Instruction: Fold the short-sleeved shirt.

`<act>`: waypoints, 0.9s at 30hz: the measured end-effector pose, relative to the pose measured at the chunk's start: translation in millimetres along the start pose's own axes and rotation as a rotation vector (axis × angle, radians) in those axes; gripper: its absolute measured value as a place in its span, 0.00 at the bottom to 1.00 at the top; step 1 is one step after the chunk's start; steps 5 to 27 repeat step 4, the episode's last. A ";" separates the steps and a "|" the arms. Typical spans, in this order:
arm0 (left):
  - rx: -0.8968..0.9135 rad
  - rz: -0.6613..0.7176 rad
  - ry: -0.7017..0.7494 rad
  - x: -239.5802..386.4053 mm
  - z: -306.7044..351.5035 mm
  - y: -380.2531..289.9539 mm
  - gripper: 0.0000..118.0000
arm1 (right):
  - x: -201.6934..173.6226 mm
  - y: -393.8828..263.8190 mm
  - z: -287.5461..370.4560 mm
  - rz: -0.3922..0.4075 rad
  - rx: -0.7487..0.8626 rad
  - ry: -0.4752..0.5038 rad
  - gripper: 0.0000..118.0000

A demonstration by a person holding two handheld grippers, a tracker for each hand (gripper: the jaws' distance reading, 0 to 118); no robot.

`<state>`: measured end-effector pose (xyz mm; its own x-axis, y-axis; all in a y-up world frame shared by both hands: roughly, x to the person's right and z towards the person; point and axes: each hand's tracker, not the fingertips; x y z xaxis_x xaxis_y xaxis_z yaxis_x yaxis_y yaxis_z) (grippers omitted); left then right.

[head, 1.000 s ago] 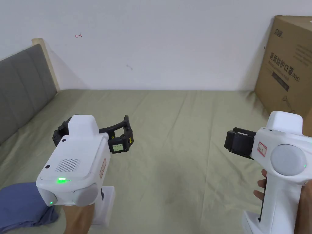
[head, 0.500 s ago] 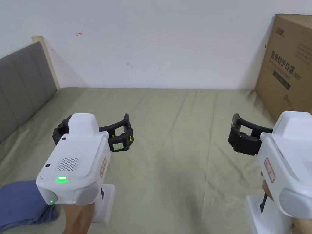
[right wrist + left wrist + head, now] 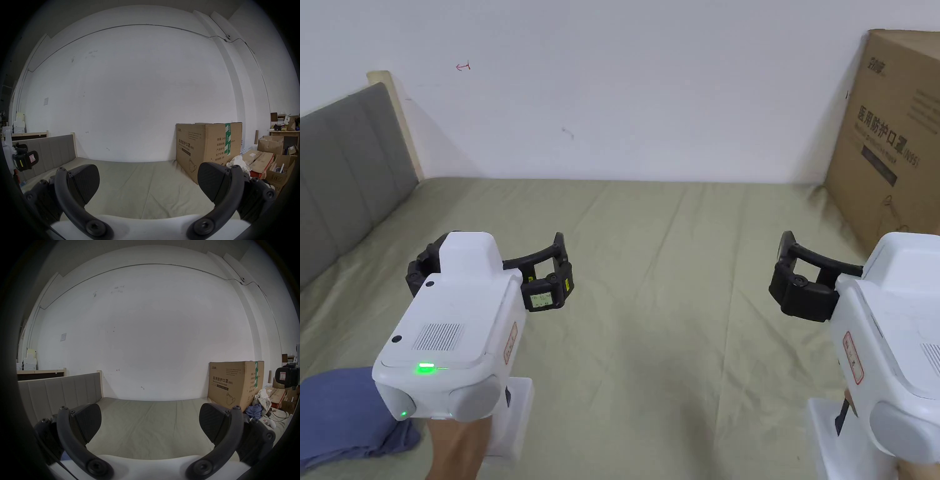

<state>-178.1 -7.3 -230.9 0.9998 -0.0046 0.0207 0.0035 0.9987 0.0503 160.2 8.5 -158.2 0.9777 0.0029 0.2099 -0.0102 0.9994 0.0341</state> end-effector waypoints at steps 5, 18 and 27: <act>-0.001 0.000 0.002 -0.4 0.3 -0.5 1.00 | -0.2 -0.1 -0.6 -0.001 -0.010 0.000 1.00; -0.001 0.000 0.002 -0.4 0.3 -0.5 1.00 | -0.2 -0.1 -0.6 -0.001 -0.010 0.000 1.00; -0.001 0.000 0.002 -0.4 0.3 -0.5 1.00 | -0.2 -0.1 -0.6 -0.001 -0.010 0.000 1.00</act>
